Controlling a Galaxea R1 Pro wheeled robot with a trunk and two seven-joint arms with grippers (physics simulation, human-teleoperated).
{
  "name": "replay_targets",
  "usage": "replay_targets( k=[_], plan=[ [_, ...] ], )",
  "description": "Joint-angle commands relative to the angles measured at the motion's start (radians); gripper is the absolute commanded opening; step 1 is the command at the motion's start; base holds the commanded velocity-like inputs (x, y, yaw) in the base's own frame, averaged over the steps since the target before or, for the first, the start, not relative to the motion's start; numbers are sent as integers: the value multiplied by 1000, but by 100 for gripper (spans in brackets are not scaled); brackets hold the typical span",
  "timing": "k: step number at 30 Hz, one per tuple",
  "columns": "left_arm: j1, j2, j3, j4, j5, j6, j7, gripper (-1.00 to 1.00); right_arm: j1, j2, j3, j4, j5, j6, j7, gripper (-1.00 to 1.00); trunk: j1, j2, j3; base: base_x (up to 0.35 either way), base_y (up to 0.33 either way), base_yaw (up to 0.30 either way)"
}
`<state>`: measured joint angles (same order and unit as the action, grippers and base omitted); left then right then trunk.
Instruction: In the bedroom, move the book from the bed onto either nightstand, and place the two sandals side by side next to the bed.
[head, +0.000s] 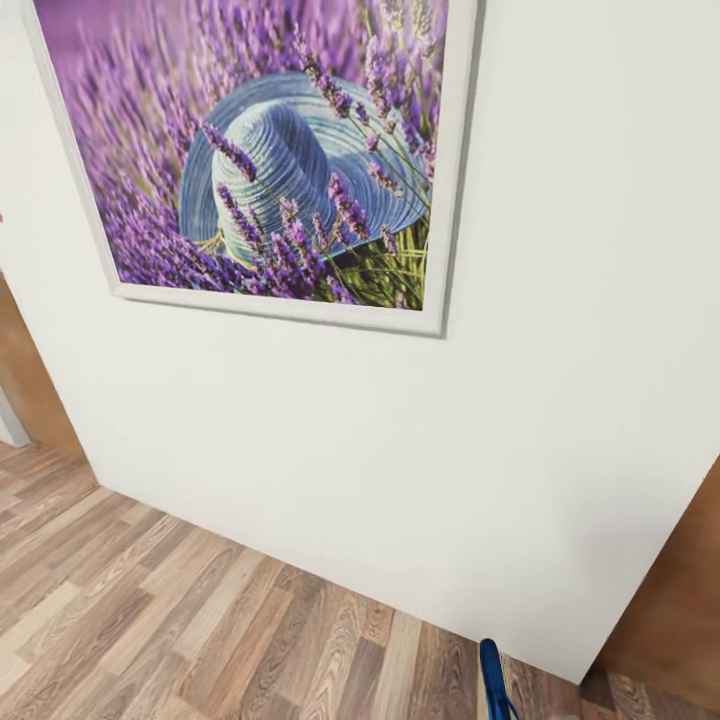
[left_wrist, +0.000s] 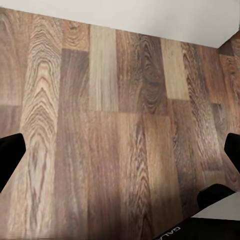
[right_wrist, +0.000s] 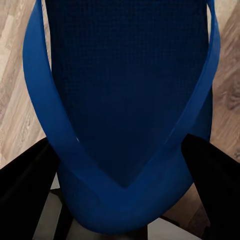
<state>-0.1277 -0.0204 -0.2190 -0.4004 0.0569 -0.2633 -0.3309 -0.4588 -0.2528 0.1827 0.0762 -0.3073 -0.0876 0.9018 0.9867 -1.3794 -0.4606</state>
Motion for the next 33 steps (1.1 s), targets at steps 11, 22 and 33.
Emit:
replay_targets(
  k=[11, 22, 33],
  plan=[
    [-1, 0, -5, 2, 6, -4, 0, 100, -1, 0, 8, 4, -7, -9, 4, -100, 0, -1, -1, 0, 0, 294],
    [-1, 0, -5, 2, 6, -4, 0, 100, -1, 1, 7, 4, -7, -9, 5, -100, 0, -1, -1, 0, 0, 294],
    [-1, 0, -5, 2, 6, -4, 0, 100, -1, 1, 8, 4, -7, -9, 3, -100, 0, -1, -1, 0, 0, 293]
  ],
)
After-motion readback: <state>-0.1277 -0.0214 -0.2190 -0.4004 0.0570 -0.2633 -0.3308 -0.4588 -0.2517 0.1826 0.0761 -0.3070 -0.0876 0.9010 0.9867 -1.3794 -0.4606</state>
